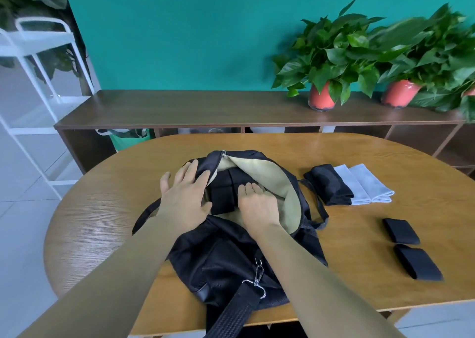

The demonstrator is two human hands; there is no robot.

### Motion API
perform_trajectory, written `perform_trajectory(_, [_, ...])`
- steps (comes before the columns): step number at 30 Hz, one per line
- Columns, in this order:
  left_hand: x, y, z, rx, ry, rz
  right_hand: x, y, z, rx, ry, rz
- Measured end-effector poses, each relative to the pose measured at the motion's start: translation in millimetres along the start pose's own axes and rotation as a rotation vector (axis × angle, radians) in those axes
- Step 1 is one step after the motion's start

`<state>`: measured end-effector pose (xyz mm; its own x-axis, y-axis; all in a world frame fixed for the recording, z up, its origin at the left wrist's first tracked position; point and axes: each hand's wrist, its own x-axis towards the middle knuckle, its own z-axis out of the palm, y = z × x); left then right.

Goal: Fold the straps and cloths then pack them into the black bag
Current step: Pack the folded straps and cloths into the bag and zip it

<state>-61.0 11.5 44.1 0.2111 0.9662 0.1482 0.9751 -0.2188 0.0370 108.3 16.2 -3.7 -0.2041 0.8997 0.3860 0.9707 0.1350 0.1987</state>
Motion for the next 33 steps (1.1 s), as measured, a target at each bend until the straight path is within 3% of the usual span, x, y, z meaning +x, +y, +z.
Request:
perform_trajectory(15, [-3,2,-6,0.012,0.0,0.008,3,-3,11,-0.034,-0.163,-0.09])
perform_trajectory(26, [-18,40,-27,0.044,-0.003,0.048,-24,33,-40,-0.084,-0.112,-0.053])
perform_trajectory(33, [-26,103,-29,0.026,0.004,0.146,-76,99,-54,-0.03,0.146,0.012])
